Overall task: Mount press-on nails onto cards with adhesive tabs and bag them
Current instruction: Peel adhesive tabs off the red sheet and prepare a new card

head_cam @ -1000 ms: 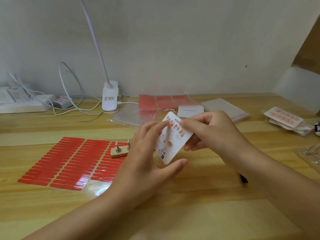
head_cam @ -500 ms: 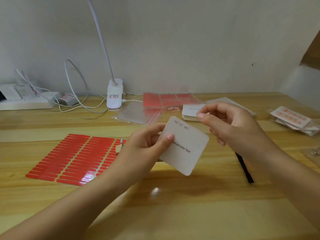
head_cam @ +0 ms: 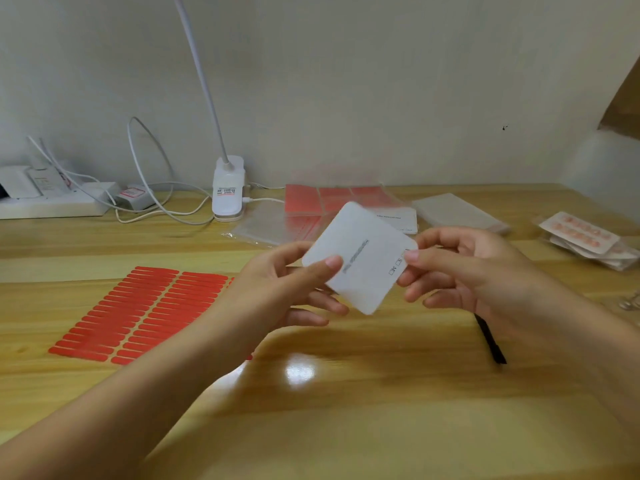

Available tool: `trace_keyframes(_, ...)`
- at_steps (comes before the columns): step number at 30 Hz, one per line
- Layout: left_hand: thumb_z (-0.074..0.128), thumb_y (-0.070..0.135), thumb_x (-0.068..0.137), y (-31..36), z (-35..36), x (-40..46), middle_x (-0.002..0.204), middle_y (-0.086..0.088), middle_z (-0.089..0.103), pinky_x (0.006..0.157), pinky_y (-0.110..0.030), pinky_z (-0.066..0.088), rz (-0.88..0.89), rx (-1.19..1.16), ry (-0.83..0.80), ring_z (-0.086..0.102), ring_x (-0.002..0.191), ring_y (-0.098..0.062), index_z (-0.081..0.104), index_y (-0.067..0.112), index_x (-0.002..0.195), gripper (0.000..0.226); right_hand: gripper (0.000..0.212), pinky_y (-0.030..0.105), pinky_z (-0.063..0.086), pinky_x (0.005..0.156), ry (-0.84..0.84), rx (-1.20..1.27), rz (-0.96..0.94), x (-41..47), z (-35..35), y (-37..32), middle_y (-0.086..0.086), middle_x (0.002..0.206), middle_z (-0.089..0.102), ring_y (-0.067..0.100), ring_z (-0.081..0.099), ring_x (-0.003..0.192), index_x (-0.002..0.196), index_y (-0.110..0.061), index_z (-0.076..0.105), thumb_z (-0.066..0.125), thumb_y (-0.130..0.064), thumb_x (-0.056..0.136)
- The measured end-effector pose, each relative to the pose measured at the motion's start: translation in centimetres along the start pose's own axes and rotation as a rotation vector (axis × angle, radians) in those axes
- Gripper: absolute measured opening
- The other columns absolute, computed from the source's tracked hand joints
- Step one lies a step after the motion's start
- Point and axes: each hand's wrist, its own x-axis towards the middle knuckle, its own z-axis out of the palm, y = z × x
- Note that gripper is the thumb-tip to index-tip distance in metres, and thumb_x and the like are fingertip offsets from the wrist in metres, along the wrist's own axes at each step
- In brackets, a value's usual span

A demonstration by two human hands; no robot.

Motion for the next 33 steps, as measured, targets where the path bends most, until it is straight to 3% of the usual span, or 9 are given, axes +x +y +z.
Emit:
trace_keyframes(7,0.060,0.017,0.081,-0.2,0.0,0.1,0.067,-0.002,0.069,0.057,-0.020,0.055,0.039,0.074,0.036,0.064,0.055,-0.011,0.069,0.011,0.093,0.016,0.038,0.018,0.051,0.048,-0.050,0.043,0.082,-0.5,0.0,1.2,0.009,0.076,0.072,0.014,0.068,0.063,0.092,-0.006,0.062,0.067,-0.029,0.063)
trace_keyframes(15,0.058,0.011,0.086,-0.1,-0.1,0.1,0.064,0.000,0.066,0.054,-0.019,0.053,0.066,0.097,0.061,0.058,0.051,-0.009,0.069,0.011,0.092,0.013,0.035,0.019,0.049,0.048,-0.068,0.035,0.061,-0.6,-0.1,1.6,0.006,0.073,0.069,0.012,0.065,0.059,0.083,-0.010,0.062,0.071,-0.032,0.057)
trace_keyframes(20,0.066,0.007,0.080,-0.5,0.2,-0.2,0.073,0.001,0.071,0.055,-0.019,0.054,0.080,0.176,-0.061,0.067,0.062,-0.010,0.069,0.012,0.090,0.012,0.028,0.017,0.049,0.050,0.082,0.067,-0.042,-0.4,0.1,1.8,-0.003,0.075,0.069,0.005,0.062,0.063,0.085,-0.016,0.066,0.066,-0.032,0.063)
trace_keyframes(22,0.067,0.003,0.079,-0.9,0.6,-0.3,0.071,0.007,0.070,0.054,-0.016,0.050,0.251,0.350,-0.043,0.067,0.064,-0.007,0.068,0.011,0.085,0.010,0.026,0.015,0.048,0.050,0.144,0.056,-0.113,-0.3,0.2,1.9,-0.011,0.067,0.063,0.001,0.056,0.058,0.085,-0.018,0.065,0.065,-0.031,0.062)
trace_keyframes(25,0.071,0.001,0.077,-1.5,0.5,-0.2,0.076,0.016,0.066,0.054,-0.017,0.046,0.627,0.742,0.189,0.062,0.068,-0.007,0.068,0.017,0.076,0.016,0.018,0.016,0.049,0.052,0.138,-0.015,-0.235,-0.5,0.3,1.9,-0.010,0.060,0.060,0.002,0.055,0.054,0.080,-0.018,0.065,0.069,-0.023,0.063)
trace_keyframes(27,0.068,0.009,0.078,-1.4,-0.1,-0.2,0.086,0.009,0.066,0.051,-0.025,0.049,0.815,0.949,0.262,0.063,0.072,-0.011,0.072,0.011,0.081,0.005,0.011,0.021,0.052,0.058,0.130,-0.134,-0.337,-0.6,0.3,2.1,-0.006,0.069,0.069,0.007,0.062,0.061,0.076,-0.018,0.067,0.072,-0.011,0.069)
trace_keyframes(30,0.057,0.016,0.085,-1.3,-0.5,-0.3,0.085,-0.006,0.068,0.047,-0.034,0.049,1.011,1.127,0.274,0.062,0.068,-0.022,0.074,0.004,0.081,0.021,0.021,0.024,0.056,0.066,0.106,-0.220,-0.455,-0.7,0.4,2.6,-0.008,0.083,0.072,0.010,0.067,0.077,0.074,-0.021,0.067,0.069,0.000,0.073)
trace_keyframes(33,0.052,0.016,0.093,-1.3,-0.6,-0.3,0.083,-0.008,0.069,0.047,-0.037,0.047,1.126,1.161,0.291,0.058,0.065,-0.023,0.075,0.004,0.081,0.029,0.024,0.019,0.054,0.068,0.115,-0.343,-0.581,-0.7,0.2,2.9,-0.013,0.088,0.071,0.006,0.067,0.082,0.074,-0.026,0.067,0.074,-0.003,0.073)
